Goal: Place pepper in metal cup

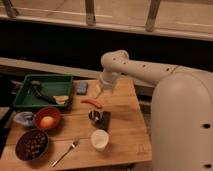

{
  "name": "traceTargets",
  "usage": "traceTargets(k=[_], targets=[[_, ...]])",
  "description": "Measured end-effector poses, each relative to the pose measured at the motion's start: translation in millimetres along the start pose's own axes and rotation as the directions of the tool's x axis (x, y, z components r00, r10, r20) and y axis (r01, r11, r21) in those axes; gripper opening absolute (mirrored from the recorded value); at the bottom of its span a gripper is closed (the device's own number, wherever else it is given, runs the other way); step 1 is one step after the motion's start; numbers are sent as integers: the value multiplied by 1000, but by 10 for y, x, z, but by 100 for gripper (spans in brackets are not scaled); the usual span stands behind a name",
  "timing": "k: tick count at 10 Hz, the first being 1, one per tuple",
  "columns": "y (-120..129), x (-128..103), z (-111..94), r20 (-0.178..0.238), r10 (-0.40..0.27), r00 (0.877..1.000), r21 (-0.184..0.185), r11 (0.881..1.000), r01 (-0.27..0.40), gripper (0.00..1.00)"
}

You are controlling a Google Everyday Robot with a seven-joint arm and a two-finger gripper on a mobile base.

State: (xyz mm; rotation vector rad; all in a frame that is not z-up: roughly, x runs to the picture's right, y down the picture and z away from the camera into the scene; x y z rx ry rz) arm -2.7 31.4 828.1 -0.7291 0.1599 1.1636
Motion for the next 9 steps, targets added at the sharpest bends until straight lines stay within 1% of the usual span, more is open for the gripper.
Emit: traceTargets(k=[4,5,6,7,8,9], targets=[[-28,17,-5,0,4,1000,1,1000,-4,68],[-19,4,6,3,-5,1000,1,1000,5,68],[-13,-18,100,2,-21,1000,-1,1000,21,68],[48,-72,202,7,-41,999,-7,999,41,68],[128,-128,261,18,-60,998,-10,998,61,68],[172,-170,292,30,-78,996,-5,997,78,68]])
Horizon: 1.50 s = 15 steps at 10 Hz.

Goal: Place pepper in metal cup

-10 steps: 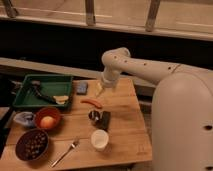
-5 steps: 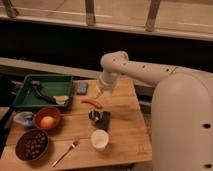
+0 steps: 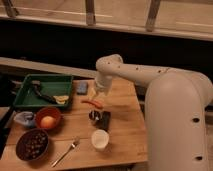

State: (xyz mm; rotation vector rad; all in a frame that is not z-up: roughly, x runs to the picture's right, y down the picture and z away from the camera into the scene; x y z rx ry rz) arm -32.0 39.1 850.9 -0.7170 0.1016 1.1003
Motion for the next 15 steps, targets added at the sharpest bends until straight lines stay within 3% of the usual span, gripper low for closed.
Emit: traceTargets(k=[3,8,11,15], targets=[[43,-46,51,6,-29,1000,6,1000,29,68],[132,-170,543,-65,-101,993,-1,995,101,68],[197,-297,718,-99,-154,983,1,988,155,68],[277,-383,926,-88,-229,970,-39,973,226,68]])
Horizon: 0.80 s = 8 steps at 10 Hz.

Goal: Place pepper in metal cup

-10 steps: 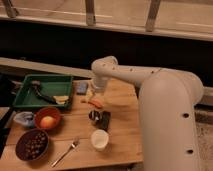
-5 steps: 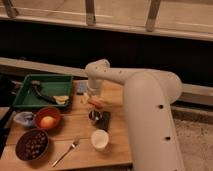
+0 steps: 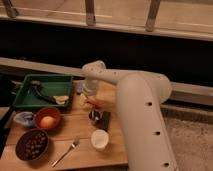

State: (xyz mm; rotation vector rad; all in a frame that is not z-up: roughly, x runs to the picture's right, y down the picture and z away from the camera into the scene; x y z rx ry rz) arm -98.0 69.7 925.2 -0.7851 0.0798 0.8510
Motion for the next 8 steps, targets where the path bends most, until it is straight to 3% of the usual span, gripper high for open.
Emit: traceTargets(k=[5,8], targets=[[119,-147,137,4,-79,997,-21,997,79,67],[149,-145,184,1,-94,996,-25,995,94,44]])
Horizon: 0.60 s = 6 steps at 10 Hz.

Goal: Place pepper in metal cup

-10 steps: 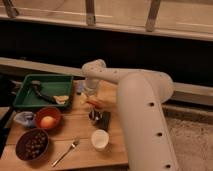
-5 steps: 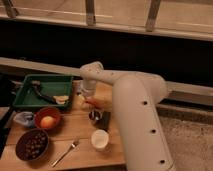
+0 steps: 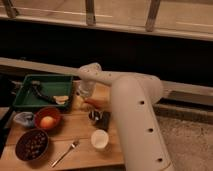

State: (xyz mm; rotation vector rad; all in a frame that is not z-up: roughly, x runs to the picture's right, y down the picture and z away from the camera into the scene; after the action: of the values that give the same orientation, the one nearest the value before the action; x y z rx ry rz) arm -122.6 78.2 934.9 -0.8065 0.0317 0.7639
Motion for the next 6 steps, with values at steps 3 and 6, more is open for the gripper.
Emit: traceTargets(k=[3,6], targets=[[-9,18,12,-4,-7,1000,3,1000,7,16],[-26,41,2,-4,0,1000,1,1000,0,0]])
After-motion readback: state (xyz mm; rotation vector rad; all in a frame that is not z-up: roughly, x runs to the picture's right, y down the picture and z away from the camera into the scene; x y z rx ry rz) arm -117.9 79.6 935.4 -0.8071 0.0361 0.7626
